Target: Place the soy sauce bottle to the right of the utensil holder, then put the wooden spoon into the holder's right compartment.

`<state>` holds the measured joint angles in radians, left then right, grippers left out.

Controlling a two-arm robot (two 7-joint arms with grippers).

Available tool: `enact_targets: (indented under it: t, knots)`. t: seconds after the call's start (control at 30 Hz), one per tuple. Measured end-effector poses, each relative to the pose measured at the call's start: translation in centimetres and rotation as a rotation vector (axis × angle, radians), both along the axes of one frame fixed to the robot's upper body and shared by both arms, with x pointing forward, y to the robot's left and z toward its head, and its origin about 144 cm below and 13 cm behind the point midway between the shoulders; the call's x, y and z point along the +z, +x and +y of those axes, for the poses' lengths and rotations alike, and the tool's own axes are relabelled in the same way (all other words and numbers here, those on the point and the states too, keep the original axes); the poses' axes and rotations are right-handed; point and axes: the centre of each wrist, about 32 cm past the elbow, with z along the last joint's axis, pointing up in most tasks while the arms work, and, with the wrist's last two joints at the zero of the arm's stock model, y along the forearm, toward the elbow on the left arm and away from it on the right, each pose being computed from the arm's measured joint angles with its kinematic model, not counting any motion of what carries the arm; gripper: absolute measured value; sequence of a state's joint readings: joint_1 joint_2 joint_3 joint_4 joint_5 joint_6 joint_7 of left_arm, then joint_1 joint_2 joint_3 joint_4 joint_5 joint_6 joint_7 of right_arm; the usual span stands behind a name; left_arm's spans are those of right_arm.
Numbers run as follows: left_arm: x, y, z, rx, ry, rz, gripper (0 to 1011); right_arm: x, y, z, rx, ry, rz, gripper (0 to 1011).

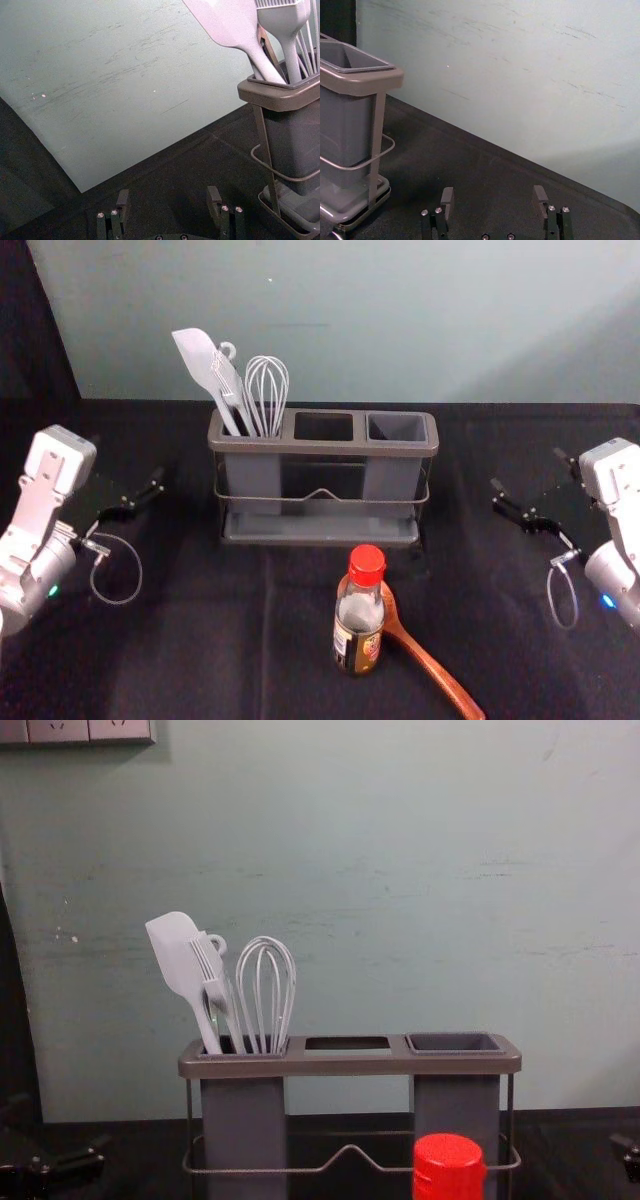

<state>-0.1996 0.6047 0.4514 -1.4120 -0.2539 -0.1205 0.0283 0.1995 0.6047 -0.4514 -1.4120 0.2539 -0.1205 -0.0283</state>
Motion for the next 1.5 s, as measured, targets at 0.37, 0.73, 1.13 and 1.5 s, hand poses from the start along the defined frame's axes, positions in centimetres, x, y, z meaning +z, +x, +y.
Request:
enact_targets:
  t: [0.37, 0.73, 1.13, 1.5]
  knots:
    - [0.0, 0.0, 0.0, 0.000, 0.000, 0.000, 1000, 0.0, 0.0, 0.0, 0.000, 0.000, 0.000, 1003]
    - [0.0, 0.0, 0.0, 0.000, 0.000, 0.000, 1000, 0.0, -0.6, 0.0, -0.002, -0.001, -0.006, 1002]
    - [0.0, 0.0, 0.0, 0.000, 0.000, 0.000, 1000, -0.1, -5.3, 0.5, 0.042, 0.036, -0.015, 1002]
    - [0.0, 0.0, 0.0, 0.000, 0.000, 0.000, 1000, 1.7, -9.4, 0.8, 0.143, 0.149, -0.016, 1002]
